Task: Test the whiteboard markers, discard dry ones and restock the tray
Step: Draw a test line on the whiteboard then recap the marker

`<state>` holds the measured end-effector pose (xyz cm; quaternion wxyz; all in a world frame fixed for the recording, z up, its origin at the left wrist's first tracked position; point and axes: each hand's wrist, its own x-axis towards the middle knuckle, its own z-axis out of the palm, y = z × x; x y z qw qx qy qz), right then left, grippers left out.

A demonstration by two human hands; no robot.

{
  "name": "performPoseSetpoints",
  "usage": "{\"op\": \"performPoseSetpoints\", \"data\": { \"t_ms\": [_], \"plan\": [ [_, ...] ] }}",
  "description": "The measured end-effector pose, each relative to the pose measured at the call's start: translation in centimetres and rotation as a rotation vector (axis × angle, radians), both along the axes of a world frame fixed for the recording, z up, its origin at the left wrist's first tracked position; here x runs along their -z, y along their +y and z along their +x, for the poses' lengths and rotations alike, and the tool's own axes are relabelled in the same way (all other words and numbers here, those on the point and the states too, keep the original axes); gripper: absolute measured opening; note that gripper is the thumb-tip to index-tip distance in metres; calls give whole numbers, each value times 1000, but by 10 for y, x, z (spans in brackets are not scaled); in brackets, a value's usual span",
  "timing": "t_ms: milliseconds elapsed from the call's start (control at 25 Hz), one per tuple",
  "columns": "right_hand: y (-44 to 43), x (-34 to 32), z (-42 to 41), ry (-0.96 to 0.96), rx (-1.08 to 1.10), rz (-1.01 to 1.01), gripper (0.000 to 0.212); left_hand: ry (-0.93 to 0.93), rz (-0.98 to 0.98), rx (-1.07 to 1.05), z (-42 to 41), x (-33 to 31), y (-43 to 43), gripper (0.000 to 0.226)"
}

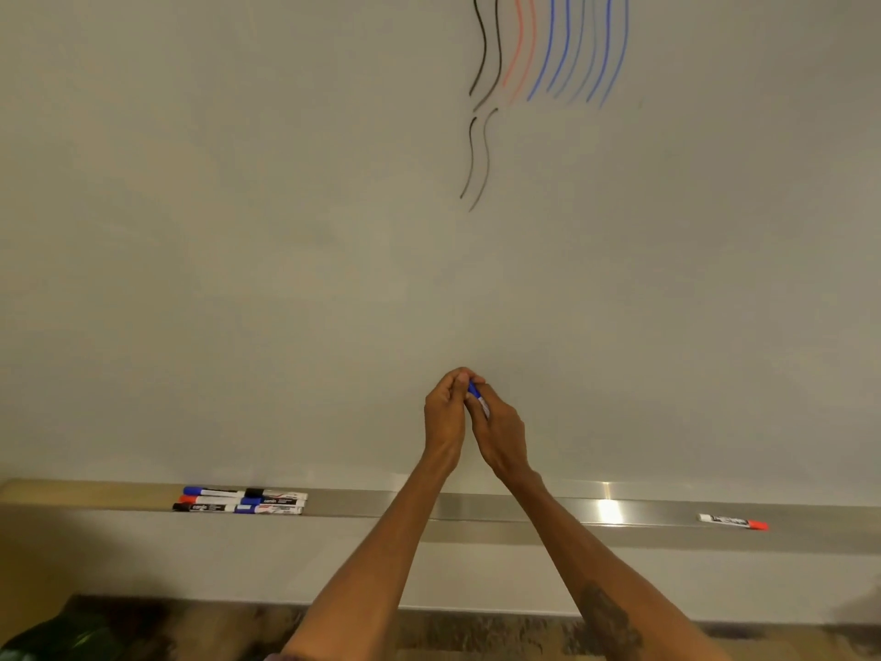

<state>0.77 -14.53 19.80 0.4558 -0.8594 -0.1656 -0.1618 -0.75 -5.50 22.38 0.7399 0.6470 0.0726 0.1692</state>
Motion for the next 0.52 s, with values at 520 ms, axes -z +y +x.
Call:
{"op": "performPoseSetpoints", "data": {
  "t_ms": [520],
  "plan": [
    [15, -106, 32, 82, -279, 263, 48, -284, 138, 22, 19, -97, 31, 25]
  ]
}}
